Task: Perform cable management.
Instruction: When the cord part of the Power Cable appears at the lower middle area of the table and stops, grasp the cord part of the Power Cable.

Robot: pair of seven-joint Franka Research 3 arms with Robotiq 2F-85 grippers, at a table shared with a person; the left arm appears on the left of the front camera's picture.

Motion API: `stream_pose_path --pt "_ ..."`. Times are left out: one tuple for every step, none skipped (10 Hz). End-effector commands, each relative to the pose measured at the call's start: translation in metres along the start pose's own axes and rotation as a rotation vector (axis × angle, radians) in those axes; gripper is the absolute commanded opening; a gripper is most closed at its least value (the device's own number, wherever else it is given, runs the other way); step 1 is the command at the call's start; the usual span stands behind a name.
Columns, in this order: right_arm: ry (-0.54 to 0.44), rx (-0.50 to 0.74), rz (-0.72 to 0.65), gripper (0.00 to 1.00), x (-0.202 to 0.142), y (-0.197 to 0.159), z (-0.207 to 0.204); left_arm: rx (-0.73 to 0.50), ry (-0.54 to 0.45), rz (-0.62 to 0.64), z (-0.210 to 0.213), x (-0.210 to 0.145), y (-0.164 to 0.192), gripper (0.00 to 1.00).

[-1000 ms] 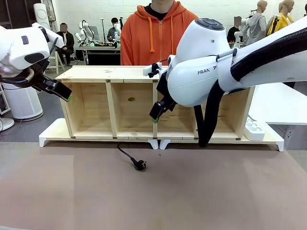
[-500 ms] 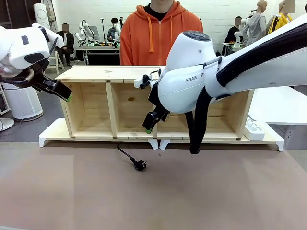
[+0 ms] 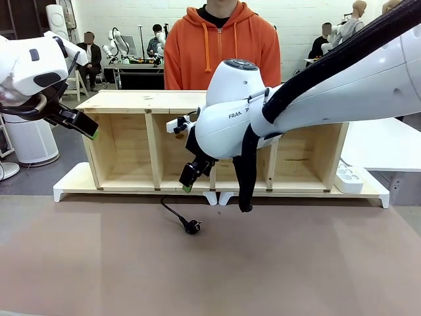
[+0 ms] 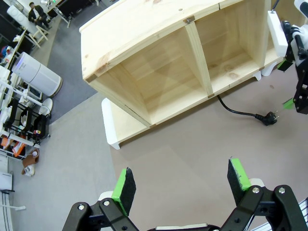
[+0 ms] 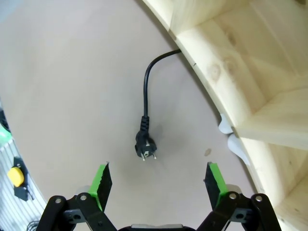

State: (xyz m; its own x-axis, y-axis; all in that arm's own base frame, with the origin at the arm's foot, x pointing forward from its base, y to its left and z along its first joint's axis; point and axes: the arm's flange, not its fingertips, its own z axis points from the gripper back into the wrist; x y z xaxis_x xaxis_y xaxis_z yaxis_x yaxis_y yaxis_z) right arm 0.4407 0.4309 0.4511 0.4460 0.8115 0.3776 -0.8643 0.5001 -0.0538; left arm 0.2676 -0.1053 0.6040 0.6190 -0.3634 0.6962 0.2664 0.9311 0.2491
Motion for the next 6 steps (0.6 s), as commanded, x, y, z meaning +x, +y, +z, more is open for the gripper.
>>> stream_pose_path --pt "0.023 0.010 0.015 1.00 0.0072 0.0009 -0.0014 0.002 -0.012 -0.008 -0.0011 0.0019 0.0005 1.00" --pt "0.015 0.004 0.020 1.00 0.0040 0.0039 0.0044 0.002 -0.012 -0.008 -0.0011 0.0019 0.0005 1.00" --pt "0.007 0.005 0.004 1.00 0.0019 0.0005 -0.0027 0.002 -0.012 -0.008 -0.0011 0.0019 0.0005 1.00" --pt "0.007 0.005 0.004 1.00 0.0019 0.0005 -0.0027 0.002 -0.012 -0.008 -0.0011 0.0019 0.0005 1.00" --pt "0.007 0.005 0.004 1.00 0.0019 0.0005 -0.0027 0.002 -0.012 -0.008 -0.0011 0.0019 0.0005 1.00" --pt "0.007 0.005 0.004 1.00 0.0019 0.0005 -0.0027 0.002 -0.012 -0.008 -0.0011 0.0019 0.0005 1.00"
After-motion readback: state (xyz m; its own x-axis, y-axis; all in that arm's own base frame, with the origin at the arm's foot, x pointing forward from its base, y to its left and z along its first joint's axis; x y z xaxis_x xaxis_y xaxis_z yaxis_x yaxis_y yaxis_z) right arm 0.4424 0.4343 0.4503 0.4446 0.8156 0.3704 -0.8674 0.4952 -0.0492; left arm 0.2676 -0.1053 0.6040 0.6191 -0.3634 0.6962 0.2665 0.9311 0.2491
